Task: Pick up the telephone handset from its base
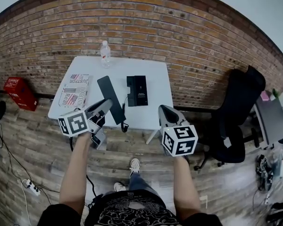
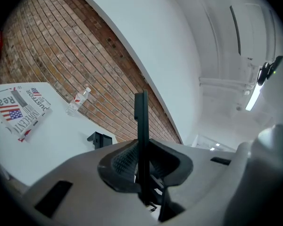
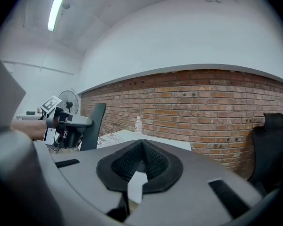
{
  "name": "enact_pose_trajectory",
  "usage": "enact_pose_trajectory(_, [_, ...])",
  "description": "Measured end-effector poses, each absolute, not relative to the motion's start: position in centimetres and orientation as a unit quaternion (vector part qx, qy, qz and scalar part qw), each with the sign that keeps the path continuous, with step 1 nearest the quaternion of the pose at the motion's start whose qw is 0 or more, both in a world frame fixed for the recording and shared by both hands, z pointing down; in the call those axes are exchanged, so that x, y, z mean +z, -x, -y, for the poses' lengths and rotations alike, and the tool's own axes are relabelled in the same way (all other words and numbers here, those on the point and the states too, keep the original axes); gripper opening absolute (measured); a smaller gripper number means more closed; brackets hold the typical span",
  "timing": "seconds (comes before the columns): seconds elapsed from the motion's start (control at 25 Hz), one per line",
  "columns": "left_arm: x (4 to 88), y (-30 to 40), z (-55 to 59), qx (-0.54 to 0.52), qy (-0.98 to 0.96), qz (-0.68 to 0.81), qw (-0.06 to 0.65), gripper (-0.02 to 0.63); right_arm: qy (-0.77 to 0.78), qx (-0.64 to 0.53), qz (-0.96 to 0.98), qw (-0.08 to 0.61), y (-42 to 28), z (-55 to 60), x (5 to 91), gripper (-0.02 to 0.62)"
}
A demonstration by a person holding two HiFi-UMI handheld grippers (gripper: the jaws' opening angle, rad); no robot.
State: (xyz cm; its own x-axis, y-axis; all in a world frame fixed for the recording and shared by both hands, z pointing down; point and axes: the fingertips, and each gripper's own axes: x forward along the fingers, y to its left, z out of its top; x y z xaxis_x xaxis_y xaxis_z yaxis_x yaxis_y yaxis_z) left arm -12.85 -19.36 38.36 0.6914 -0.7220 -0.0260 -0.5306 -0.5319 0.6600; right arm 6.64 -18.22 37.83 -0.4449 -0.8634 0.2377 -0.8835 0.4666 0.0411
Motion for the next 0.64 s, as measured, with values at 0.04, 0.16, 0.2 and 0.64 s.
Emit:
enact_pose_trajectory(0.04, [38.6, 12.9, 19.2, -0.146, -0.863, 0.367, 0.316, 0.074, -0.515, 0.044, 0.849, 0.113, -6.7, 18.0, 37.8, -0.002])
enact_pose_trajectory(0.16, [38.9, 12.7, 18.8, -0.144, -0.862, 0.365, 0.319, 0.072, -0.515, 0.042, 0.849, 0.113, -6.9, 17.6, 37.8, -0.002])
enact_pose_trajectory(0.2, [38.9, 12.6, 18.7, -0.146, -0.862, 0.364, 0.322, 0.074, -0.515, 0.042, 0.848, 0.114, -6.9, 17.5, 37.9, -0.002])
enact_pose_trajectory(0.64, [38.9, 12.0, 18.3, -0.154, -0.86, 0.357, 0.331, 0.074, -0.517, 0.037, 0.847, 0.115, -7.7, 16.8, 37.8, -0.002])
